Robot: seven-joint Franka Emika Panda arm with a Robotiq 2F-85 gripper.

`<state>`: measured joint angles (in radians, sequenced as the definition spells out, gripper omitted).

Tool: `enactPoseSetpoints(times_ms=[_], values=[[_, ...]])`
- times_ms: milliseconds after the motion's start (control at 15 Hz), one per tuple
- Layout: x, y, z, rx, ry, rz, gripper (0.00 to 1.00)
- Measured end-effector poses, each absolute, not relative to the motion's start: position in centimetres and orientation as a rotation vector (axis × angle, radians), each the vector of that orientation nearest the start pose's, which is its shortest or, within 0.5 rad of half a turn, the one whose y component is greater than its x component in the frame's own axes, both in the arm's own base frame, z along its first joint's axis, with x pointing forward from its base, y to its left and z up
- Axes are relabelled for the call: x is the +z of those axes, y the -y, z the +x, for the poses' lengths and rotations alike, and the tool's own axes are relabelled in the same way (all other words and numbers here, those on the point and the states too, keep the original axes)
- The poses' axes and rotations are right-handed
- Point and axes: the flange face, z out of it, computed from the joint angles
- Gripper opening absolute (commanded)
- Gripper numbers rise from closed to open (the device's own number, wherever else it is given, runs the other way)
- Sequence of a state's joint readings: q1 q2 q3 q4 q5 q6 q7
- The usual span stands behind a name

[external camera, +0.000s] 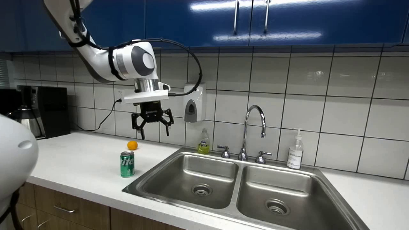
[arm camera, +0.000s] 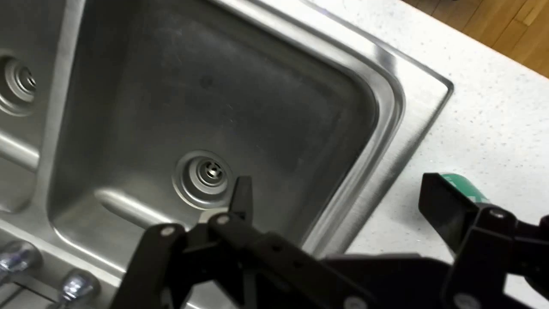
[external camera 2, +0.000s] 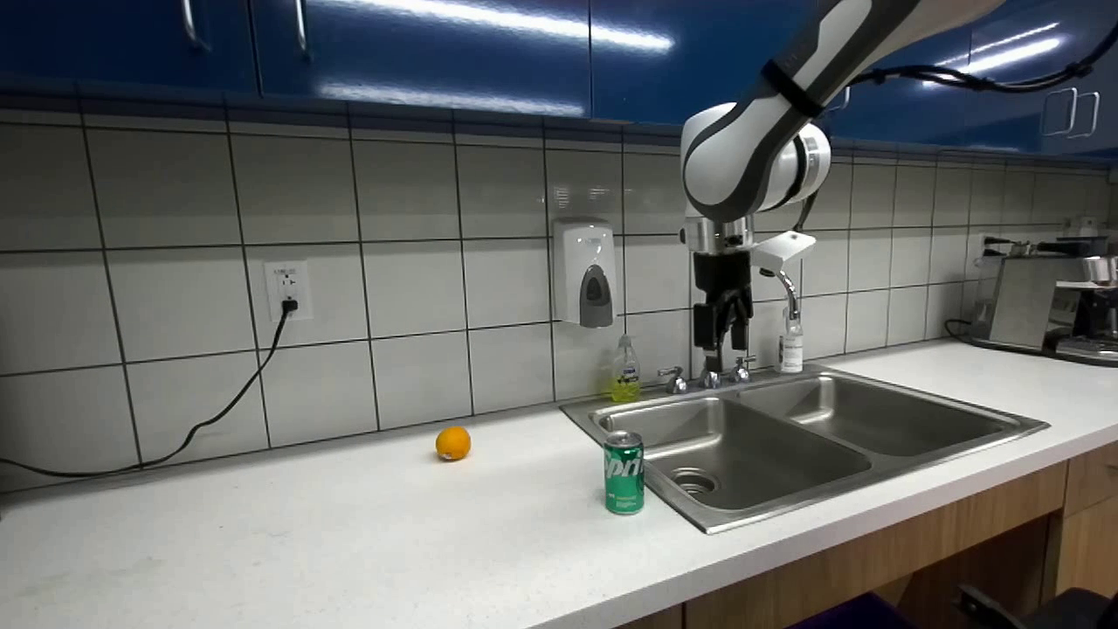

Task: Put the soda can on the left counter

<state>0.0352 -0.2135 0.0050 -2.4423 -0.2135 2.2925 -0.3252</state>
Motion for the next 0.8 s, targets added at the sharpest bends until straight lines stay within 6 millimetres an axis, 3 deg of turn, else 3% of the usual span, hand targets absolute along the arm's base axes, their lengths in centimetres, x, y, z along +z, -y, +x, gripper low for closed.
enactPoseSetpoints(times_ms=[200, 400, 533, 800], values=[[39.7, 2.6, 44.7, -0.032, 0.595, -3.281, 1.0], [40.0, 5.2, 43.3, 0.005, 0.429, -3.319, 1.0], [40.1, 6.2, 42.5, 0.014, 0.362, -3.333, 1.0], [40.3, 6.5, 42.1, 0.013, 0.338, -3.336, 1.0]])
